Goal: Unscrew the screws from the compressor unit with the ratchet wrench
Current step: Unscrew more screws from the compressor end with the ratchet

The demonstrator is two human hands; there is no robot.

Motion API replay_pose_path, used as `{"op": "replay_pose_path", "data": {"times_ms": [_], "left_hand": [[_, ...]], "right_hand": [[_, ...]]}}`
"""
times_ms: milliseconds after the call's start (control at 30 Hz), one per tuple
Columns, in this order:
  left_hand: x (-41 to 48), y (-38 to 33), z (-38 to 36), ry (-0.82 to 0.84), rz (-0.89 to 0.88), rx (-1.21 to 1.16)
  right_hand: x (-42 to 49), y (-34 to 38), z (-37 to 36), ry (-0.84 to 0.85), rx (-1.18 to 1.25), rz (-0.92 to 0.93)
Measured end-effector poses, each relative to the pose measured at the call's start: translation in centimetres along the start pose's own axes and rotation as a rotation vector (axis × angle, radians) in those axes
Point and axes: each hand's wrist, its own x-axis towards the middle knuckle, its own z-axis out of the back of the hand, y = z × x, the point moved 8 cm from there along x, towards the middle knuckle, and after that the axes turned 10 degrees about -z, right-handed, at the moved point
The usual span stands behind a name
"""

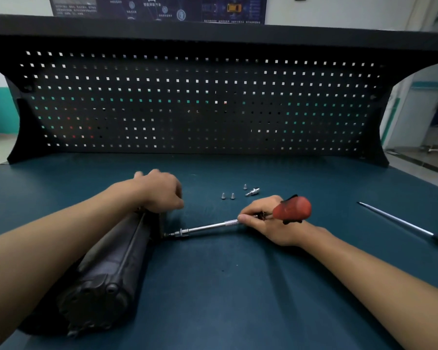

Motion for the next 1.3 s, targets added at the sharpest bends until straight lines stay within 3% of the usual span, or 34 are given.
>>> {"op": "replay_pose_path", "data": {"times_ms": [67,167,233,400,800,1000,1133,1300], "left_hand": [[0.2,-3.0,0.4,0.030,-0.150,0.097],[0.0,-7.8,-1.9,0.247,-0.364,-0.062],[0.0,-8.7,-2.8,0.274,-0.413,-0.042],[0.3,-8.2,-3.2,0.199,-0.435,-0.133],[-0.3,-8.6,-3.0,0.123,-0.492,-0.115],[-0.1,-8.8,-2.9,0.108,-0.473,-0.056],[-0.3,-8.4,-3.5,0.093,-0.461,-0.116],[-0.3,-8.7,-3.7,0.134,-0.429,-0.345]], "right_hand": [[0.0,0.0,-0.1,0.016,-0.011,-0.020],[-0.2,-0.2,-0.5,0.023,-0.008,-0.056],[-0.5,0.2,-0.6,0.041,0.036,-0.067],[-1.3,0.8,-0.3,0.083,0.187,-0.066],[-1.8,-1.2,-2.2,0.326,0.708,-0.620],[-2.0,-2.0,-2.7,0.425,0.872,-0.796],[-1.9,-2.0,-2.9,0.396,0.837,-0.755],[-1.5,-1.5,-2.1,0.251,0.705,-0.537]]}}
